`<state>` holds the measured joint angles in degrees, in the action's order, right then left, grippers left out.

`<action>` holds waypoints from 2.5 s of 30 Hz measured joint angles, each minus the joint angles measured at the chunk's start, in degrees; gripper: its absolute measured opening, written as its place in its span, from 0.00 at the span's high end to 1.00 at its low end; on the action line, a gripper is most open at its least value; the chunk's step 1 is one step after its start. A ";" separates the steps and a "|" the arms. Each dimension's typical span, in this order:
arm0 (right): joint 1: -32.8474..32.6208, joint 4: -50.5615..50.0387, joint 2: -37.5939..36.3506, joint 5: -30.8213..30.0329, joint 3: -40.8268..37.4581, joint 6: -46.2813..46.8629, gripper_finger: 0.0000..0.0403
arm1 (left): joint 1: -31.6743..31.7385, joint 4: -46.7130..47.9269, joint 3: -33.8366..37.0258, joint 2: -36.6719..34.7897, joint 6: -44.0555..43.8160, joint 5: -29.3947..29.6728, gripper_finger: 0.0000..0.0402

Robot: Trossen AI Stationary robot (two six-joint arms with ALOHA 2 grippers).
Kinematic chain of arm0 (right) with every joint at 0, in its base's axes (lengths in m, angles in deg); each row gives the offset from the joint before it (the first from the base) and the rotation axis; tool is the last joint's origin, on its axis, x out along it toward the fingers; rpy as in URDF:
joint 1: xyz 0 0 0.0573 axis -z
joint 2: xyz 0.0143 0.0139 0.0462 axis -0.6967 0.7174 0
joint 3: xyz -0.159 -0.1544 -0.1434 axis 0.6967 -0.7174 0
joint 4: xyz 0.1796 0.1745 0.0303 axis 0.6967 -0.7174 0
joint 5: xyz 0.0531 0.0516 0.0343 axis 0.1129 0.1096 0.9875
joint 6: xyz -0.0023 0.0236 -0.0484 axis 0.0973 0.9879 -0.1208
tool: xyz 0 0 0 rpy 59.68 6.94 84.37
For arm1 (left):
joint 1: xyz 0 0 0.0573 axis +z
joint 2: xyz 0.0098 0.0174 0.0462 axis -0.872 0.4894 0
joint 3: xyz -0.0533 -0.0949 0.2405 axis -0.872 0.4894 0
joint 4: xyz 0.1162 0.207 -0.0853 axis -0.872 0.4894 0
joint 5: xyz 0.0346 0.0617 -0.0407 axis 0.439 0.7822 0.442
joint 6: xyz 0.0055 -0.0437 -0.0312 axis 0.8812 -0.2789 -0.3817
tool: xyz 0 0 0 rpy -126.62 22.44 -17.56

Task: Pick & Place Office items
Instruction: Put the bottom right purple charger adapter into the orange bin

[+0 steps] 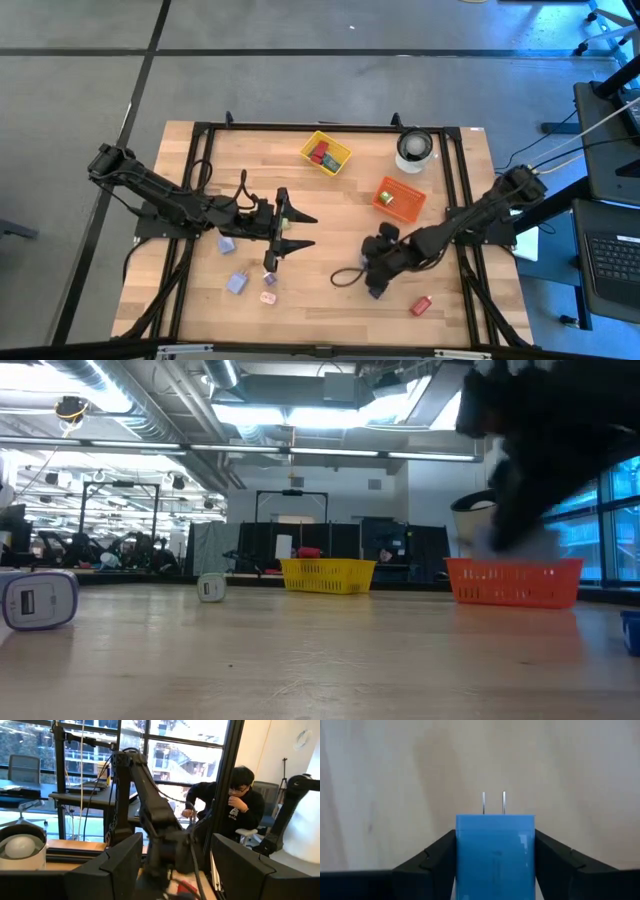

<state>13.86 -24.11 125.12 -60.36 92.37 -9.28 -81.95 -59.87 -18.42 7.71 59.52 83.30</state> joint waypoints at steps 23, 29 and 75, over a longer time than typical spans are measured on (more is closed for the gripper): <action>15.83 48.35 -14.58 -19.08 0.00 -23.00 0.44 | -0.02 -0.09 0.00 0.02 1.99 9.16 0.42; 15.86 63.85 -14.58 -16.07 0.00 -36.44 0.47 | -0.01 -0.09 0.00 0.02 1.99 13.60 0.42; 31.58 -28.44 -23.55 -6.44 0.00 -4.52 0.46 | 14.90 -0.11 0.00 0.02 -5.79 25.40 0.42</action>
<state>45.44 -52.55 101.58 -66.80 92.37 -13.80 -67.05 -59.98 -18.42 7.74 53.73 108.69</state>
